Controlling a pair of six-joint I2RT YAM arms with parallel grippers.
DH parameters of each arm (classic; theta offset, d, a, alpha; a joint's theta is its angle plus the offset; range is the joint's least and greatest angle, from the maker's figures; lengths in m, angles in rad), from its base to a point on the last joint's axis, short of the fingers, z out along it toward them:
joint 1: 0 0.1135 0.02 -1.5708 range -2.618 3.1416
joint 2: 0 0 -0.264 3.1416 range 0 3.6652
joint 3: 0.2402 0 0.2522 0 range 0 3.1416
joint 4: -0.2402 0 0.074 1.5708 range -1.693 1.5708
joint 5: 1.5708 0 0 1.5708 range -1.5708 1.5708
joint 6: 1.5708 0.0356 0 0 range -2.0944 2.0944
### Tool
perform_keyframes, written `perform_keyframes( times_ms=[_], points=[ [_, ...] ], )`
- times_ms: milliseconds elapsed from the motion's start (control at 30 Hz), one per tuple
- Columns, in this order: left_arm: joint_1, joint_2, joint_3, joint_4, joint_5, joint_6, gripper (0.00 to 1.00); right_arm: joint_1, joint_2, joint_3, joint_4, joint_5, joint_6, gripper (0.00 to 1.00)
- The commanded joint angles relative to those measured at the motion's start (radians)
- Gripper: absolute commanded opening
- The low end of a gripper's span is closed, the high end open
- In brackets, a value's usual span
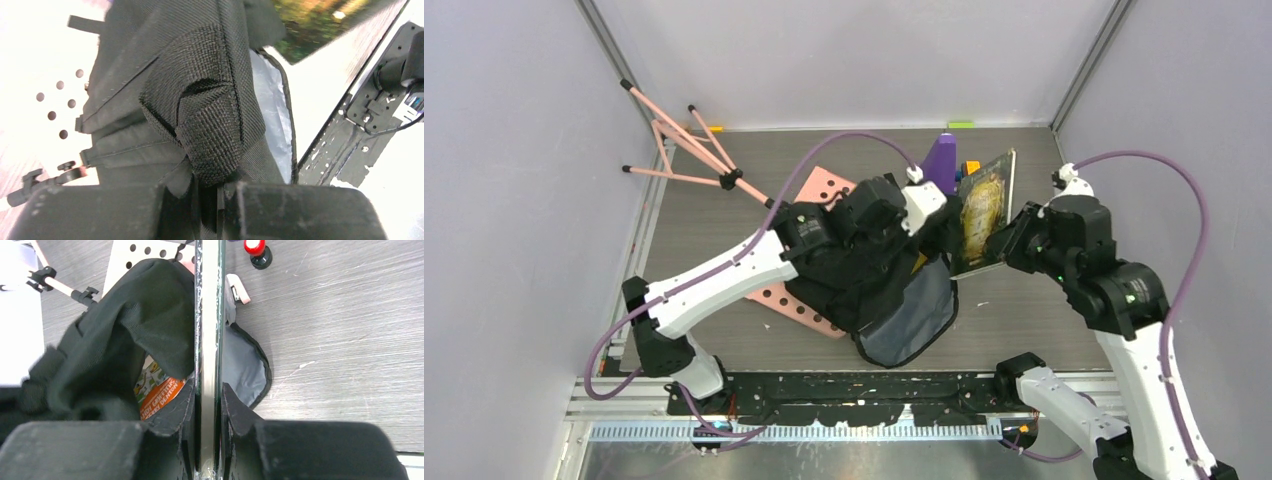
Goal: Pack the student bag
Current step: Place the book in the student bag.
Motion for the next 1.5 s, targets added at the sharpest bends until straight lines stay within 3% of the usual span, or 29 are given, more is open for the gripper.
perform_keyframes(
  times_ms=[0,100,333,700,900,1133,1333,1467],
  points=[
    [0.07,-0.032,0.188,0.048,0.106,0.03,0.0,0.003,-0.038,0.177,-0.099,-0.018,-0.063,0.01],
    [0.159,-0.021,0.248,0.007,0.173,0.015,0.0,0.003,-0.096,0.218,-0.106,-0.11,-0.052,0.01],
    [0.327,0.004,0.288,-0.039,0.263,0.005,0.0,0.003,-0.119,0.196,-0.031,-0.519,-0.06,0.01],
    [0.496,0.025,0.272,-0.002,0.268,-0.04,0.0,0.003,-0.105,0.111,-0.034,-0.747,-0.038,0.01],
    [0.518,-0.015,0.202,0.055,0.357,-0.055,0.0,0.003,-0.098,0.026,-0.045,-0.662,0.055,0.01],
    [0.519,-0.102,0.071,0.146,0.468,-0.055,0.0,0.002,-0.104,-0.181,0.227,-0.485,0.357,0.01],
    [0.519,-0.142,0.024,0.17,0.483,-0.059,0.0,0.003,-0.108,-0.262,0.309,-0.326,0.487,0.01],
    [0.518,-0.166,-0.015,0.193,0.506,-0.077,0.0,0.003,-0.09,-0.349,0.468,-0.305,0.59,0.01]
  ],
)
